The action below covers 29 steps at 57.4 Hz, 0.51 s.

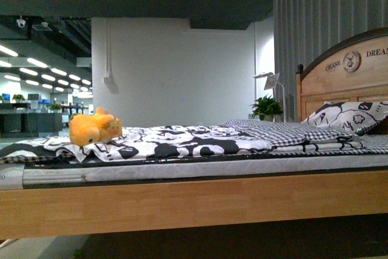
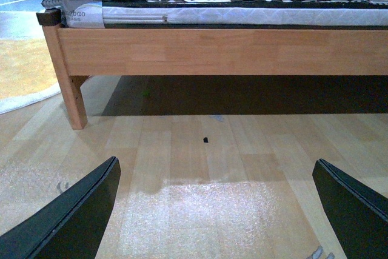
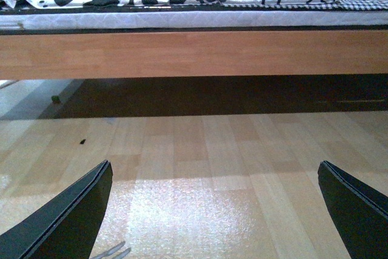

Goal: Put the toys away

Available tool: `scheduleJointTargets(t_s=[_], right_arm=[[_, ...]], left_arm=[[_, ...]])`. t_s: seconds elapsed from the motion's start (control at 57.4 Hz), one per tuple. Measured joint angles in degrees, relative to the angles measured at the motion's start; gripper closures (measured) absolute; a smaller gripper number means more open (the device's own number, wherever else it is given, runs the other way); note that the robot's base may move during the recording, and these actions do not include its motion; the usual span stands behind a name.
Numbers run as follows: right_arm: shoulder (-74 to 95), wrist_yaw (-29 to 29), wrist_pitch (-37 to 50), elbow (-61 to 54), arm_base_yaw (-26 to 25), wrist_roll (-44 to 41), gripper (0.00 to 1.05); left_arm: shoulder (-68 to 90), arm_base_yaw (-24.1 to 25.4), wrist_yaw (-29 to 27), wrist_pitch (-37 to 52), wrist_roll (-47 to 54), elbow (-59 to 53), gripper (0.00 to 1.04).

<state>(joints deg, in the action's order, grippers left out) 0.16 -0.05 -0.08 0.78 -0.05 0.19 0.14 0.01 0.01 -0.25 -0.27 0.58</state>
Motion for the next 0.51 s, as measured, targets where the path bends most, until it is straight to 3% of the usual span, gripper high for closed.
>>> scheduleJointTargets(t_s=[0.506], right_arm=[[0.00,0.00,0.00,0.00,0.00,0.00,0.02]], left_arm=[[0.00,0.00,0.00,0.00,0.00,0.00,0.06]])
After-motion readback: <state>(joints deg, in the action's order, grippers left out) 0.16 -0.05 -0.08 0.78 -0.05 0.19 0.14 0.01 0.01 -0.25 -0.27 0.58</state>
